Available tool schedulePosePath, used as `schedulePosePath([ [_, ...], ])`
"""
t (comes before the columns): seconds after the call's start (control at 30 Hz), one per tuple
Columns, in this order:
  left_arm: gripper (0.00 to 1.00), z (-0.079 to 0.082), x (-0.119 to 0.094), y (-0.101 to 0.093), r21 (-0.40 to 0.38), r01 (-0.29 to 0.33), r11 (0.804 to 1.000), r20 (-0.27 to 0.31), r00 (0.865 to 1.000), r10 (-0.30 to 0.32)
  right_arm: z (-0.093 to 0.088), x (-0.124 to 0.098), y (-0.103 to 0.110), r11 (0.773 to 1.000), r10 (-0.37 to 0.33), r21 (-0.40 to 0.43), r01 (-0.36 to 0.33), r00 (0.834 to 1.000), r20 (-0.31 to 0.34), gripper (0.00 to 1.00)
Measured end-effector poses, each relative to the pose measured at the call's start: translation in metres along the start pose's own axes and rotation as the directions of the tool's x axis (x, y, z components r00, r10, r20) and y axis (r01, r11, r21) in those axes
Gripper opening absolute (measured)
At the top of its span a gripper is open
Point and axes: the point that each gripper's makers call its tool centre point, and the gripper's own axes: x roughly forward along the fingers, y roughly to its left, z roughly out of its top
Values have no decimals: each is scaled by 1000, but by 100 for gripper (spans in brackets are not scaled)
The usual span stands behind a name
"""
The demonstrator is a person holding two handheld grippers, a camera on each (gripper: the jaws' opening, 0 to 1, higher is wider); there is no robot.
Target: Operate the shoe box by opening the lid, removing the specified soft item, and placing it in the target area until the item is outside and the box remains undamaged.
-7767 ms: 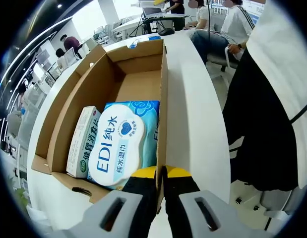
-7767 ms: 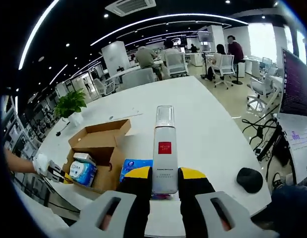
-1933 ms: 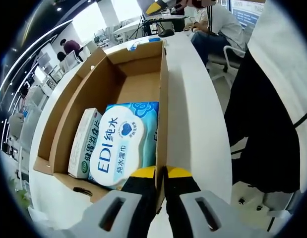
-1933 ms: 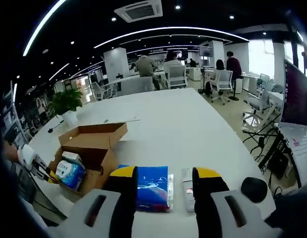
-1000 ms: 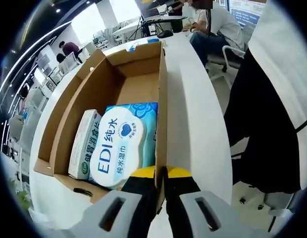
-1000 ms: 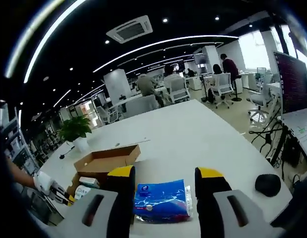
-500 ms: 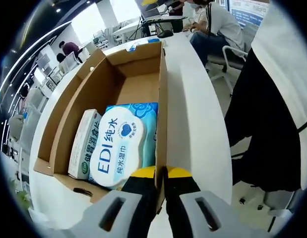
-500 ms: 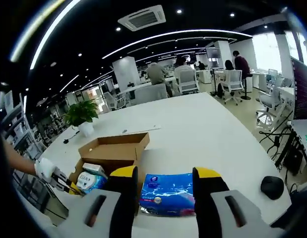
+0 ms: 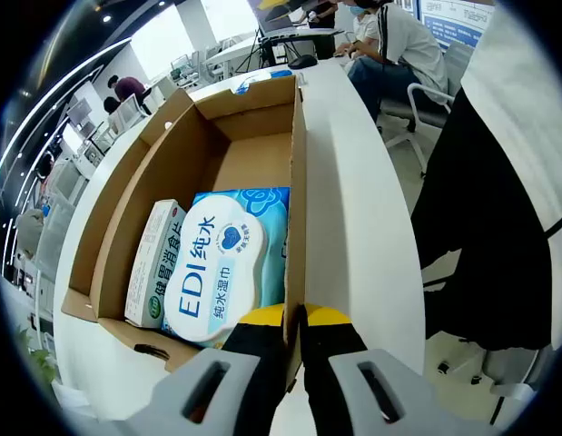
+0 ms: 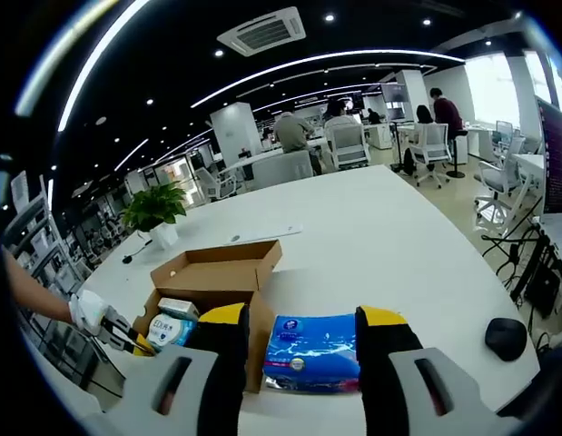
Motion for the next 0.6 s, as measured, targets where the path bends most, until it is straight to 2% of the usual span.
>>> schedulePosePath([
  [0.2, 4, 1, -1, -1, -4, 1, 1000, -2, 1000, -1, -7, 1, -1, 1000, 2, 8, -2, 1000, -20, 47],
  [0.37, 4, 1, -1, -1, 0, 1, 1000, -2, 1000, -1, -9, 5, 1, 999, -6, -48, 5, 1000, -30, 45],
  [0.43, 4, 1, -2, -1, 1, 1, 1000, -2, 1000, -1, 6, 5, 10, 989, 6, -146, 2, 998, 57, 37],
  [0.47, 4, 2, -2, -1, 1, 0, 1000, -2, 1000, 0, 5, 5, 15, 989, 7, -148, 0, 999, 47, 35],
  [0.53, 4, 2, -2, -1, 1, -1, 1000, 0, 1000, 1, -1, 11, 20, 991, 37, -131, -38, 999, -9, 42],
  [0.6, 4, 2, -2, -1, 1, 0, 1000, 0, 1000, 0, 0, 12, 26, 987, 37, -159, -38, 999, -7, 45],
])
